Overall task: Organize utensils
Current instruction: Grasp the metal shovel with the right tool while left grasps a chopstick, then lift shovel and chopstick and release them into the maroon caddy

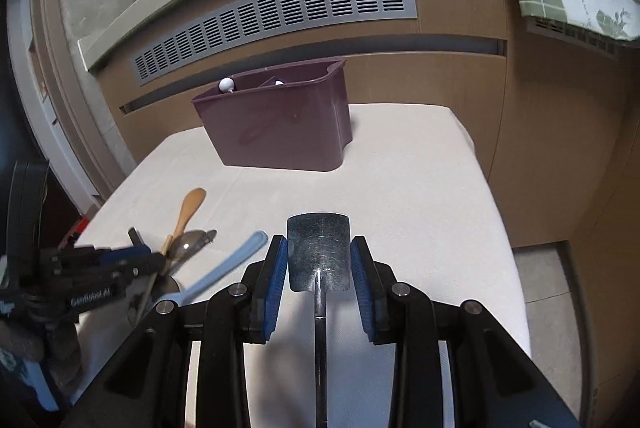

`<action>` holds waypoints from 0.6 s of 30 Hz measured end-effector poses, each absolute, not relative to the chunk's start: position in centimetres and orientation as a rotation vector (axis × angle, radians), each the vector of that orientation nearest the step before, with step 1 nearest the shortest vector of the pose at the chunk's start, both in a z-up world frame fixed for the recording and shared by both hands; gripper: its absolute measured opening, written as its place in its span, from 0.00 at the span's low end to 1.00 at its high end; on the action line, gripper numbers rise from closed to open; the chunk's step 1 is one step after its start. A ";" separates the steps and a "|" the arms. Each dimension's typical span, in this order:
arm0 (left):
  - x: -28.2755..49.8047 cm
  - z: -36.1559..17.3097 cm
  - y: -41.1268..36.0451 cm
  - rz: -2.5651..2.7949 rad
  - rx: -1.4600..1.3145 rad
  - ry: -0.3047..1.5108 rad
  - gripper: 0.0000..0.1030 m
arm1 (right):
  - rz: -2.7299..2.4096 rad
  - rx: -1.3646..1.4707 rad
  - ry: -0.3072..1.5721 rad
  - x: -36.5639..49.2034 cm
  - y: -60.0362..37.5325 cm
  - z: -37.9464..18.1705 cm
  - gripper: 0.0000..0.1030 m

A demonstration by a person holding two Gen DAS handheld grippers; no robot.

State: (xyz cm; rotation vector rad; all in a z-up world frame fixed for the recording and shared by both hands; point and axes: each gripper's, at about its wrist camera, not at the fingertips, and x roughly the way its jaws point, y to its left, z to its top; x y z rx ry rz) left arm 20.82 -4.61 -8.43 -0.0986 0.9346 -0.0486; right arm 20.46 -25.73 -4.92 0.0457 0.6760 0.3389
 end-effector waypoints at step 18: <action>18.8 -0.1 -0.2 -0.134 -0.212 0.632 0.06 | 0.364 0.022 0.553 21.3 -23.3 -1.4 0.28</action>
